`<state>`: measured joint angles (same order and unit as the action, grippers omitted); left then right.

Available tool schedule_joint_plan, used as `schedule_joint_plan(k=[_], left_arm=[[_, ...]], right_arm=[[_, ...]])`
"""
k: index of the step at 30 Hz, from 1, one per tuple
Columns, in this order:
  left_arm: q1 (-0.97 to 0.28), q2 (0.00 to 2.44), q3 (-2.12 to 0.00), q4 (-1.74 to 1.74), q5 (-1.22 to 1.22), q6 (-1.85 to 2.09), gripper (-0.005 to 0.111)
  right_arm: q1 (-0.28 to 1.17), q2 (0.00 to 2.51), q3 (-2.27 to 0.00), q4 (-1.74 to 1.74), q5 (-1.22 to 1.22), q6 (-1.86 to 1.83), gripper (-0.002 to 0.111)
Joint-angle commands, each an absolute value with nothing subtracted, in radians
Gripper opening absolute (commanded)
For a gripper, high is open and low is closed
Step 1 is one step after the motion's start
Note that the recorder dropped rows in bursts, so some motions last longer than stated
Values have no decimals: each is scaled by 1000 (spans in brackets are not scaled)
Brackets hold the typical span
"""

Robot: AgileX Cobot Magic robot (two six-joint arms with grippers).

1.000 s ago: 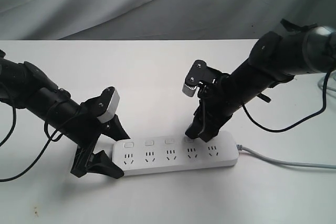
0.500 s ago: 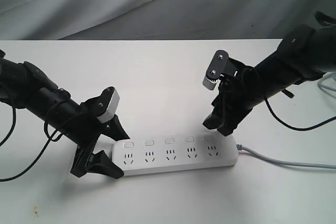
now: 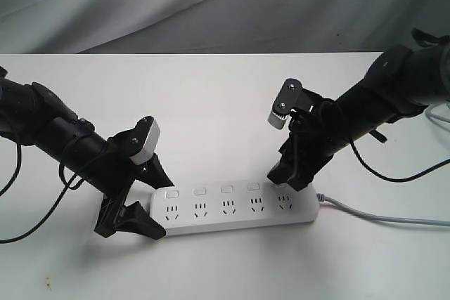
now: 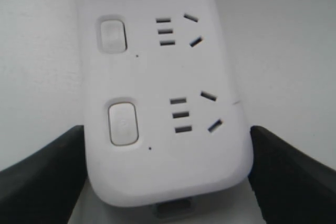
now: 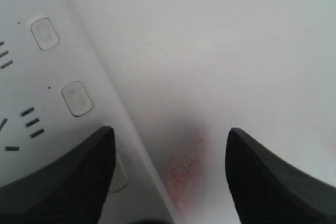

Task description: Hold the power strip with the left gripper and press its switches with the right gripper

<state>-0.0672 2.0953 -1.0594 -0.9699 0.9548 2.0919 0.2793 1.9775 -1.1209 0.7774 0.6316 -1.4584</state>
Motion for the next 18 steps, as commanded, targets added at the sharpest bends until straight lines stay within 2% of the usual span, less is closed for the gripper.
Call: schedule_joint_plan(k=[1,12,18], left_arm=[[-69,2096,-1062,-961,942,2094,0],[-69,2096,-1062,-961,942,2094,0],[-69,2096,-1062,-961,942,2094,0]], right_arm=[[278,1981,-1114,724,632,-1433,57],[278,2049,-1113,580,621,-1319,57],[278,2016,-1113,633,614,-1319,57]])
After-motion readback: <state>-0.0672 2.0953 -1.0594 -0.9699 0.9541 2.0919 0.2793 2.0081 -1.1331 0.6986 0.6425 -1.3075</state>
